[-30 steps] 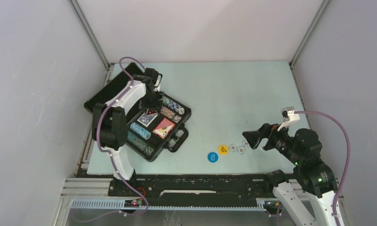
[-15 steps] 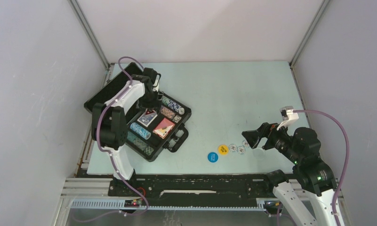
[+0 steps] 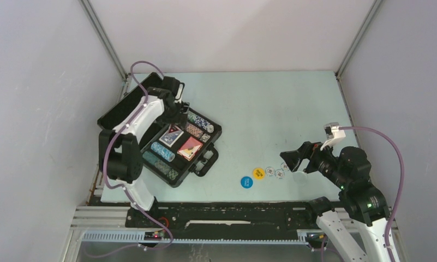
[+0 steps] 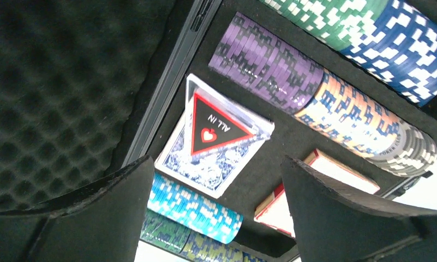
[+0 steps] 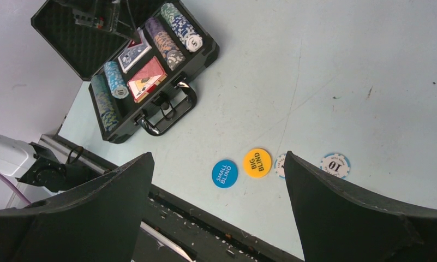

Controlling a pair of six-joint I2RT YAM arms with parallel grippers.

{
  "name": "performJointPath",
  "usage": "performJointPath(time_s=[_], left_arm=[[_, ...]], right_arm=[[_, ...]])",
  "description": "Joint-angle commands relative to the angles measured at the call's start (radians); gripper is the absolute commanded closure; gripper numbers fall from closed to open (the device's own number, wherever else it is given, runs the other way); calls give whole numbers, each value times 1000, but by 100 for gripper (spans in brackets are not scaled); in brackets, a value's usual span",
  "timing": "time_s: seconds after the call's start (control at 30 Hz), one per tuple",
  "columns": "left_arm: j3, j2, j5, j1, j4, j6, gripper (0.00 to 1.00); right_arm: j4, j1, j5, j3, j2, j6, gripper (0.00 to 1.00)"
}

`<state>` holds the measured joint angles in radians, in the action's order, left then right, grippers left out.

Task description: Pack up texas hold em set

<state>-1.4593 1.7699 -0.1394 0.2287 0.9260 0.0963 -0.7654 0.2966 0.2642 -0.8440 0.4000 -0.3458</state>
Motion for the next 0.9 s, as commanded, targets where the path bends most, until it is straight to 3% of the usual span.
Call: performJointPath(time_s=[0.0,0.27,0.87], left_arm=[[72,-124,-39,25,-39,50,5],[204,-172,51,83,-103,113,4],[165,-84,70,26,-95,78,4]], right_arm=[[27,7,-1,0,14,9,0],[26,10,-8,0,19,7,0],[27,18,-20,0,0,4,0]])
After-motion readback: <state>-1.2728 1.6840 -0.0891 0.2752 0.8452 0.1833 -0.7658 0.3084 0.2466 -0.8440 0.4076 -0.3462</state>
